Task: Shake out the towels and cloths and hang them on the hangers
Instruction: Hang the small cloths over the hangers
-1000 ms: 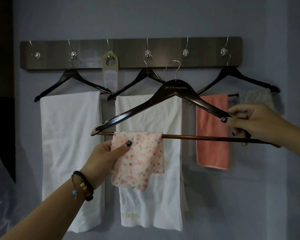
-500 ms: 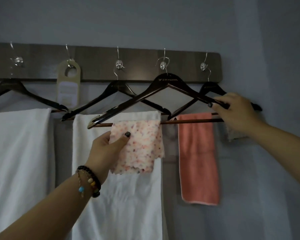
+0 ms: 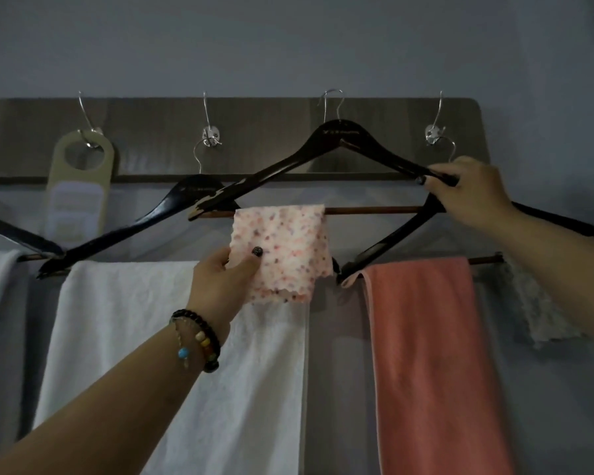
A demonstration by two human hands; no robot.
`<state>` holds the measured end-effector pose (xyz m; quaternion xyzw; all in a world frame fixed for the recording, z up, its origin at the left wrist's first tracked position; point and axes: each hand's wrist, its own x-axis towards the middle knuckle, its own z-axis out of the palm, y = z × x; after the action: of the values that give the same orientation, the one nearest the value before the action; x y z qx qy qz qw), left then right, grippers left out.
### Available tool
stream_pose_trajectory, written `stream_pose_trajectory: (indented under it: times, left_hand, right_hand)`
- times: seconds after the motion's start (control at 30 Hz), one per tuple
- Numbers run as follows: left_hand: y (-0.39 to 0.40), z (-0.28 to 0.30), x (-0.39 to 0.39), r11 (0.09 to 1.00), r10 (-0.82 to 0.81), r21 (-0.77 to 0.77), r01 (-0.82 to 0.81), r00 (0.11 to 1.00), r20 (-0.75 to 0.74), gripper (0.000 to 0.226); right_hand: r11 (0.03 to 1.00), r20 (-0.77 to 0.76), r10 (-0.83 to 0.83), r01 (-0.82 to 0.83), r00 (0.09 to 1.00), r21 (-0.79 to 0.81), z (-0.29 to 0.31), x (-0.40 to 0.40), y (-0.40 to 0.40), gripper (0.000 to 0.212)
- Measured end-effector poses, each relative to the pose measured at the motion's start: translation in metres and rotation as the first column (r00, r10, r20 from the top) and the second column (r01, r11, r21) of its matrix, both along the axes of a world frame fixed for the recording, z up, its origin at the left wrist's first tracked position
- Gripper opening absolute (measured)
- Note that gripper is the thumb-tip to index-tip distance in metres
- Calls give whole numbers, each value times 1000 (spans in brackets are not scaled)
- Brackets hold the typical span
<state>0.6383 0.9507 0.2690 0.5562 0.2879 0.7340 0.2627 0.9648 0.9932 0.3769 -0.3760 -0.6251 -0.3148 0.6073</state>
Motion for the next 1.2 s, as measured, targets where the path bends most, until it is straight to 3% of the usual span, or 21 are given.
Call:
stream_pose_trajectory:
  times: [0.47, 0.7, 0.93, 1.2]
  left_hand:
    - [2, -46, -1, 993, 28, -112, -41, 993, -117, 12]
    - [11, -64, -5, 985, 8, -173, -27, 994, -111, 19]
    - [20, -56, -2, 994, 31, -102, -37, 997, -64, 11]
    - [21, -66, 3, 991, 37, -124, -42, 998, -46, 7]
  right_hand:
    - [989, -27, 99, -101, 995, -110, -41, 7, 33, 29]
    - [990, 79, 65, -54, 995, -130, -44, 0, 41, 27]
    - [992, -58, 102, -106, 993, -71, -35, 2, 42, 29]
    - [986, -14, 73, -74, 997, -148, -30, 10, 46, 34]
